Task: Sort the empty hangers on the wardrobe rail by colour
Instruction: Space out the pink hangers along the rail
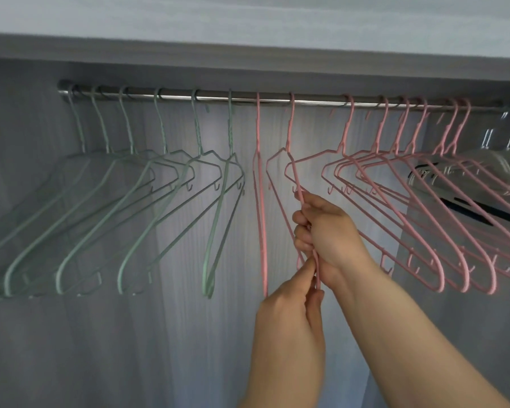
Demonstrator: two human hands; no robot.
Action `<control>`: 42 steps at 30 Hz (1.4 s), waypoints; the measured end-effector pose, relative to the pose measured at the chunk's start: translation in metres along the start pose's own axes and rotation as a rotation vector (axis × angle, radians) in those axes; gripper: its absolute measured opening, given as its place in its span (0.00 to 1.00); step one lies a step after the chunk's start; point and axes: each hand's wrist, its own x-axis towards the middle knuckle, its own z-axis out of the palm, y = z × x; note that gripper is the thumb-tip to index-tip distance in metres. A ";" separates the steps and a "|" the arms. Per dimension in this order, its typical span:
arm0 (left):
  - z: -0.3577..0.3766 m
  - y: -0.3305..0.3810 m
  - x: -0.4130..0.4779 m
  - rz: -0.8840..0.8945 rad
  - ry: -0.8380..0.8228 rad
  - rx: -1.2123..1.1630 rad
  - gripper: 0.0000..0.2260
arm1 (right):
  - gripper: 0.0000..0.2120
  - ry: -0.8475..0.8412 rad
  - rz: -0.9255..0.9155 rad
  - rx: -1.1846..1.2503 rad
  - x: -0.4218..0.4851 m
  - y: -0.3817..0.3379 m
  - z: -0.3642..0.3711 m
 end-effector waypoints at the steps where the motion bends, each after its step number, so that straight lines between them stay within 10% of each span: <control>1: 0.000 0.000 0.001 -0.010 0.002 -0.004 0.21 | 0.18 0.005 -0.003 -0.005 0.001 0.000 0.002; 7: -0.001 -0.001 0.003 -0.024 -0.009 -0.033 0.20 | 0.17 -0.005 -0.002 -0.155 -0.001 -0.002 0.003; 15: -0.007 0.022 -0.009 0.208 0.242 -0.074 0.17 | 0.22 0.259 -0.622 -1.301 -0.027 -0.061 -0.078; 21: 0.030 0.051 -0.003 0.033 -0.099 -0.432 0.13 | 0.12 0.170 -0.329 -0.911 -0.011 -0.065 -0.111; 31: 0.059 0.037 0.001 0.224 0.049 -0.037 0.24 | 0.20 0.156 -0.364 -1.183 -0.012 -0.044 -0.113; 42: 0.078 0.037 0.011 0.176 0.011 -0.133 0.29 | 0.14 0.164 -0.447 -0.751 0.000 -0.028 -0.086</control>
